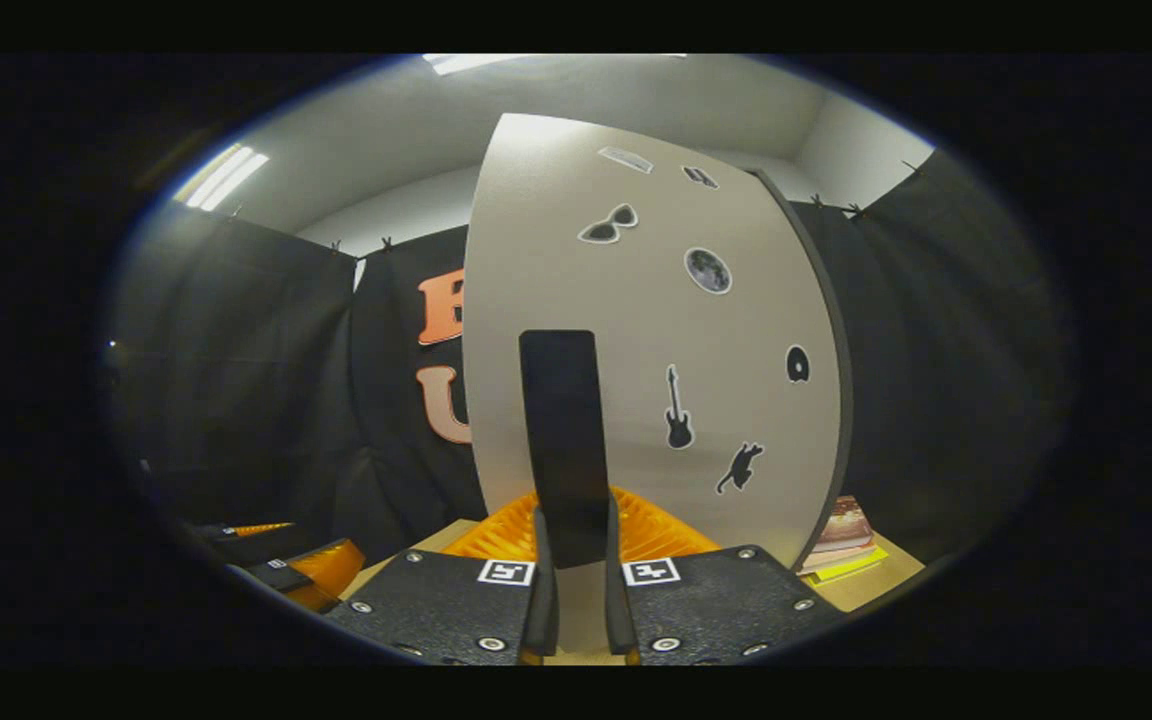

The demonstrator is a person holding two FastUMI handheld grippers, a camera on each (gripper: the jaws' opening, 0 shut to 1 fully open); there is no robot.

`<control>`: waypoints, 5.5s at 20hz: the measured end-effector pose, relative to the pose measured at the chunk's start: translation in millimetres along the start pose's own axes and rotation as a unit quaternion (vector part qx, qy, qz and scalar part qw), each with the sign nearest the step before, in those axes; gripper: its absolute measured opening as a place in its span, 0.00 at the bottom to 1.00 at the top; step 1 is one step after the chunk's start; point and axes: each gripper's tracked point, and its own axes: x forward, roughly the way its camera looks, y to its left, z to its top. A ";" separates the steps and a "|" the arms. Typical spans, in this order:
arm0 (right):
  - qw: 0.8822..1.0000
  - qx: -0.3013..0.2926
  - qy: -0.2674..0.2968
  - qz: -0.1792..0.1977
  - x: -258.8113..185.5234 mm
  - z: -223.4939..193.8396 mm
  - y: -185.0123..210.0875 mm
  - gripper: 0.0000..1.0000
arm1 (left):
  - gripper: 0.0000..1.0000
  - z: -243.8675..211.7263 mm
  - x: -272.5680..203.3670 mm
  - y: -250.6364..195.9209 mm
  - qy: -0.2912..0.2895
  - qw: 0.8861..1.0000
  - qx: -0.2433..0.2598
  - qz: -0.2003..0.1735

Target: Open the cabinet door with the right hand, grasp the bottle in the cabinet with the left hand and place it on the coaster, then close the cabinet door with the right hand.

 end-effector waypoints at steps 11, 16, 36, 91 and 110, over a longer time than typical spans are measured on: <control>0.999 0.002 -0.001 -0.046 -23.2 2.1 -31.6 0.15 | 0.95 7.3 -34.7 -63.4 -0.009 0.999 0.014 -0.044; 0.996 0.001 -0.014 -0.084 -47.6 6.6 -62.3 0.16 | 0.95 9.8 -42.1 -102.6 -0.014 0.996 0.024 -0.082; 0.993 -0.021 -0.023 -0.111 -73.9 14.9 -156.1 0.09 | 0.95 0.0 -62.4 -168.4 0.001 0.992 0.022 -0.121; 0.990 -0.080 -0.011 -0.115 59.1 -18.8 -36.2 0.93 | 0.96 34.7 105.7 -171.8 -0.042 0.981 0.031 -0.188; 0.985 -0.057 -0.002 -0.163 117.8 -38.9 -59.0 0.93 | 0.94 8.6 247.5 -301.3 -0.042 0.947 0.019 -0.317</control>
